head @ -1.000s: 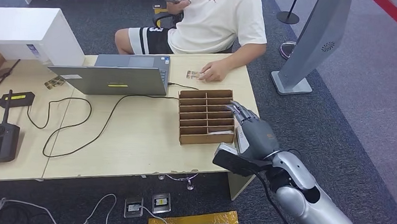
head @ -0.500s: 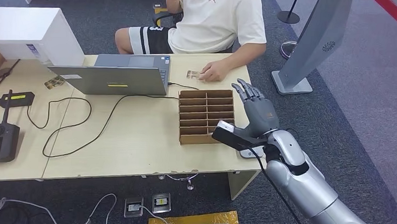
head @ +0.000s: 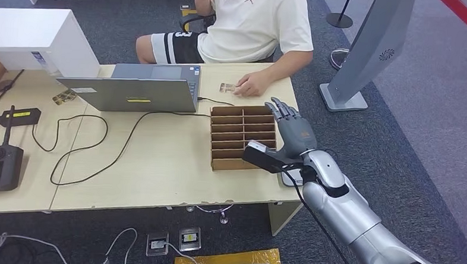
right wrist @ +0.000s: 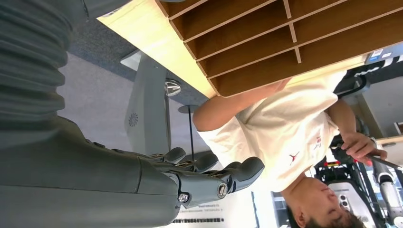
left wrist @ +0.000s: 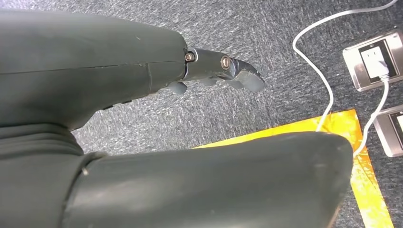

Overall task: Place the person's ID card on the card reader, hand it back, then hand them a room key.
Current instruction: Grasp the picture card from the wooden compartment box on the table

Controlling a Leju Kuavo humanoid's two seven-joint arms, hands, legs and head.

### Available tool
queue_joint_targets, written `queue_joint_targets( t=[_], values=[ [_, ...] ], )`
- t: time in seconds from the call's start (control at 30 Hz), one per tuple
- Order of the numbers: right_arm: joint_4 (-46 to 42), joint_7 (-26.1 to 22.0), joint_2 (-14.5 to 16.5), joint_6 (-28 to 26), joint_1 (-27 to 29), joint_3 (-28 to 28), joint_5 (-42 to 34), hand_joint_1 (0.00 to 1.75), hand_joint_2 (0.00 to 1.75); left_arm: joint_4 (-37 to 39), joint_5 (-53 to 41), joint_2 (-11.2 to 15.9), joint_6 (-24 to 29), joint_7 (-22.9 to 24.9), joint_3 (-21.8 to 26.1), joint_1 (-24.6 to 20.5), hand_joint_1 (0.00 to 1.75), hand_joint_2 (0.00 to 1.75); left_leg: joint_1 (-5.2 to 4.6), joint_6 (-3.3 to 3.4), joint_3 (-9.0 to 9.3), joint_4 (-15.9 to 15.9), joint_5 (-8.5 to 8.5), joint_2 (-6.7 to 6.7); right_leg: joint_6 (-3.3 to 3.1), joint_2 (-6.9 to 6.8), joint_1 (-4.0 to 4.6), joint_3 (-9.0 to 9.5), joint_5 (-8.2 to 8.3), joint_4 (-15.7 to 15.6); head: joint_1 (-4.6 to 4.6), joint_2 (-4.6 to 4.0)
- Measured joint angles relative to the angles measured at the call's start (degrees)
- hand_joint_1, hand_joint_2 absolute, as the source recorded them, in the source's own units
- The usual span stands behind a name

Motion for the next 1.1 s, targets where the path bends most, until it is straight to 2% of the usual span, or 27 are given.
queue_joint_targets(
  t=[0.3,0.37,0.47,0.53,0.63,0.77,0.9,1.1],
  values=[
    [1.99,-1.82,0.6,-3.64,-0.95,-0.09,-2.5,0.0,1.75,0.0,0.31,-0.06,0.0,0.03,-0.02,0.0,0.0,0.0,0.0,0.0,0.01,0.0,0.0,0.0,0.0,0.01,0.0,0.0,0.0,0.0,0.0,0.0],
    [2.22,-4.08,0.72,-7.07,-0.95,-0.33,-5.11,0.0,1.75,0.01,0.38,-0.09,0.0,-0.13,-0.03,0.0,0.0,0.0,0.0,0.0,0.01,0.0,0.0,0.0,0.0,0.01,0.0,0.0,0.0,0.0,0.0,0.0],
    [1.55,-10.5,0.99,-14.26,-0.91,-1.89,-12.93,0.0,1.75,0.01,0.43,-0.17,0.0,-0.92,-0.13,0.01,0.0,0.0,0.0,0.0,0.01,0.0,0.0,0.0,0.0,0.01,0.0,0.0,0.0,0.0,-0.01,0.0],
    [0.01,-13.04,1.2,-16.18,-0.84,-3.25,-16.86,0.0,1.75,0.0,0.43,-0.21,0.0,-1.49,-0.26,0.01,0.0,0.0,0.0,0.0,0.02,0.0,0.0,0.0,0.0,0.02,0.0,0.0,0.0,0.0,0.0,0.0],
    [-3.9,-12.79,1.26,-15.53,-0.4,-4.34,-18.18,0.0,1.75,0.0,0.48,-0.16,0.0,-2.04,-0.33,0.02,0.0,0.0,0.0,0.0,0.02,0.0,0.0,0.01,0.0,0.02,0.0,0.0,0.0,0.0,0.0,0.0],
    [-8.57,-11.2,1.25,-12.73,0.83,-4.61,-15.95,0.0,1.75,0.0,0.75,-0.13,0.0,-2.25,-0.36,0.02,0.0,0.0,0.0,0.0,0.04,0.0,0.0,0.01,0.0,0.03,0.0,-0.01,0.0,0.0,0.0,0.0],
    [-12.17,-9.56,0.89,-8.77,3.48,-4.13,-13.6,0.0,1.75,0.01,0.96,0.1,0.0,-2.32,-0.47,0.04,0.0,0.0,0.0,0.0,0.05,0.0,0.0,0.01,0.0,0.03,0.0,-0.01,0.0,0.0,-0.01,0.0],
    [-16.16,-5.74,-0.87,-5.82,8.12,-3.2,-12.92,0.0,1.75,0.01,0.98,0.6,0.0,-2.19,-0.7,0.12,0.0,0.0,-0.01,0.0,0.02,0.0,0.0,0.01,-0.01,0.03,-0.01,-0.01,0.0,-0.02,0.0,0.0]
  ],
)
